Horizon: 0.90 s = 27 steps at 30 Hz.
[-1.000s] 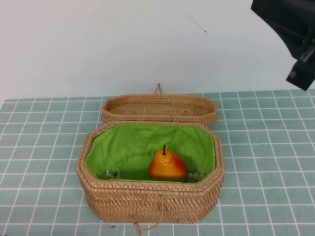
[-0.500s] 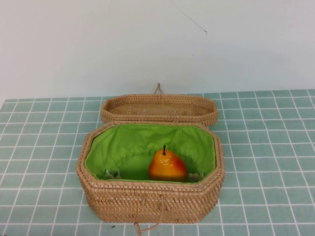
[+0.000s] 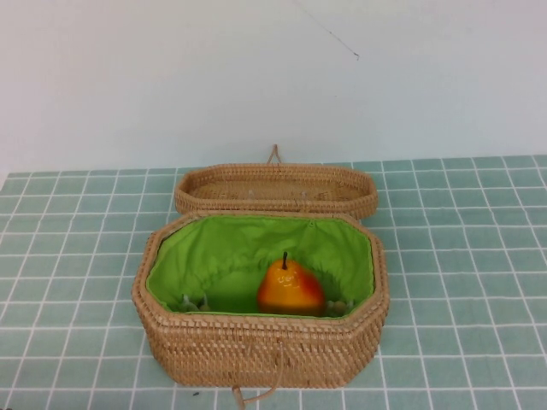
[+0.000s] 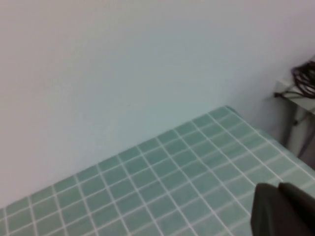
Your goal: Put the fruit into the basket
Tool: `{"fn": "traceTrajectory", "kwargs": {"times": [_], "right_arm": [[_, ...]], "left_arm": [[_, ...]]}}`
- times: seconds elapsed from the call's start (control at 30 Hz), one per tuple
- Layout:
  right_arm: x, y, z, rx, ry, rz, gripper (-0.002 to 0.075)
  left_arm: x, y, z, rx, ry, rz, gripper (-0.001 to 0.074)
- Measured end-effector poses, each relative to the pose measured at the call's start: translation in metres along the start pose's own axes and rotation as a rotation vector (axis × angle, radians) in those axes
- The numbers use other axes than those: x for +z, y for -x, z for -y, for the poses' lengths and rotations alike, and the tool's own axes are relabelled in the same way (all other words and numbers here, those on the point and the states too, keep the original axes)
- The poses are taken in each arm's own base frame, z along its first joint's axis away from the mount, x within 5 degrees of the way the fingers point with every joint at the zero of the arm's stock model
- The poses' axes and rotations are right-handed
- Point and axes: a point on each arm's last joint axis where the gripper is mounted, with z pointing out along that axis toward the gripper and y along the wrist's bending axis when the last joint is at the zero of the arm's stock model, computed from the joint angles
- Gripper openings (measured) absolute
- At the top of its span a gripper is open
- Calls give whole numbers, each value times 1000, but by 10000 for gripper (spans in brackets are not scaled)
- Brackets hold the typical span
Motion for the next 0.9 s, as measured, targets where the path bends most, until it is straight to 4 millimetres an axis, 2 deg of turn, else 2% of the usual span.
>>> {"fn": "traceTrajectory", "kwargs": {"times": [0.13,0.3,0.47,0.57,0.67,0.8,0.9], "right_arm": [[-18,-18,22,48,-94,-22,-2],[-37,-38,45,75,-257,-142,-2],[-33,-57,47,62,-294,-247,-2],[-39,-66,47,46,-207,-219,-2],[-38,-74,40,-54,-58,-149,-2],[-39,-80,20,-195,226,129,-2],[-37,-98,10,-294,353,340,-2]], "left_arm": [[0,0,0,0,0,0,0],[0,0,0,0,0,0,0],[0,0,0,0,0,0,0],[0,0,0,0,0,0,0],[0,0,0,0,0,0,0],[0,0,0,0,0,0,0],[0,0,0,0,0,0,0]]}}
